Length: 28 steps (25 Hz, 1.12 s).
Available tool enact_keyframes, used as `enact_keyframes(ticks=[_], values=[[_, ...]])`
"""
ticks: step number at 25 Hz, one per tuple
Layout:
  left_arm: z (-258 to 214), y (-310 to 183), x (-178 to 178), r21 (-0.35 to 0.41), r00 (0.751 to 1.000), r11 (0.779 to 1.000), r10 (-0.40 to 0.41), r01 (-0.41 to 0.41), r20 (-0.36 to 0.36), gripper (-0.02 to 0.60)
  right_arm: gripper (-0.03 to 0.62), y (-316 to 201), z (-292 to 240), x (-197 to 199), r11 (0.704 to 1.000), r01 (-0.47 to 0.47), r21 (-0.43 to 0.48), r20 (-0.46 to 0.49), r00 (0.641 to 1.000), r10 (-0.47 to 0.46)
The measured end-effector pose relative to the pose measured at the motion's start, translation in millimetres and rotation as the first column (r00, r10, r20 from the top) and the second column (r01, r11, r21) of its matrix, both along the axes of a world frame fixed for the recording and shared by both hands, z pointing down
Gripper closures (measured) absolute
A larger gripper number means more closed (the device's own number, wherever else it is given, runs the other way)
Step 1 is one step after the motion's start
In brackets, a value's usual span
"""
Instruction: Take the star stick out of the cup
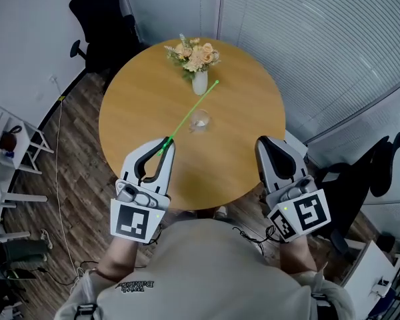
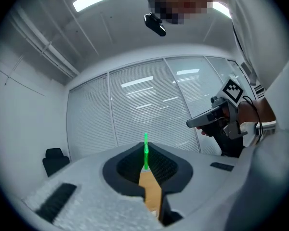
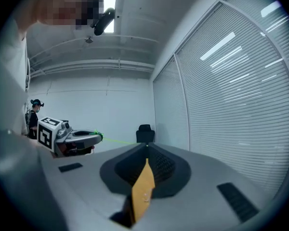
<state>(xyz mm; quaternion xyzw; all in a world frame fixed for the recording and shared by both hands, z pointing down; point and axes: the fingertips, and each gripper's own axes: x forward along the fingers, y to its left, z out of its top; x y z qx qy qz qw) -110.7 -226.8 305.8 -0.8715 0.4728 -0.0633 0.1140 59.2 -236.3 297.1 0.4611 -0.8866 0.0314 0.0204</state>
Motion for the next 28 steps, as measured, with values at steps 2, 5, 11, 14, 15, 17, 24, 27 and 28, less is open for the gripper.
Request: enact_keyframes(ticks=[2,5,11,14,15,17,24,27,28], values=[[4,-1,0,-0.021,1.0,1.0,0.0,0.0,-0.02,0.548,0.559,1,1,-4,1.0,0.013,-0.003,-0.004,1.0,-0.013],[8,-3,-1,-0.049,0.999,0.999,-0.006,0.004,-0.045,0.548,0.559,1,4,-8,1.0,0.028,-0.005,-0.016,0.999,-0.028],[11,-4,-3,-0.074,0.998,0.997,-0.019,0.015,-0.054,0.548,0.559,2,10,-10,0.999,0.032,-0.01,-0.031,0.999,-0.032],[4,-5,-5,-0.067,0.996,0.998,-0.009,0.004,-0.085,0.548,0.559,3,11,-12,0.999,0.034,-0.013,-0.037,0.999,-0.035],[1,-5,-4,-0.053,0.996,0.999,-0.006,0.001,-0.094,0.548,0.559,3,12,-12,0.999,0.035,-0.014,-0.038,0.999,-0.035],[-3,-5,-3,-0.021,0.995,1.0,0.007,-0.009,-0.102,0.548,0.559,2,13,-12,0.999,0.036,-0.014,-0.041,0.999,-0.037],[5,-4,-1,-0.068,0.997,0.998,0.003,-0.008,-0.075,0.548,0.559,2,15,-12,0.999,0.036,-0.021,-0.048,0.998,-0.037],[6,-4,0,-0.07,0.997,0.997,0.005,-0.01,-0.073,0.548,0.559,3,16,-13,0.999,0.038,-0.021,-0.049,0.998,-0.039],[7,-4,0,-0.071,0.997,0.997,0.005,-0.01,-0.072,0.548,0.559,3,16,-14,0.999,0.039,-0.021,-0.049,0.998,-0.04]])
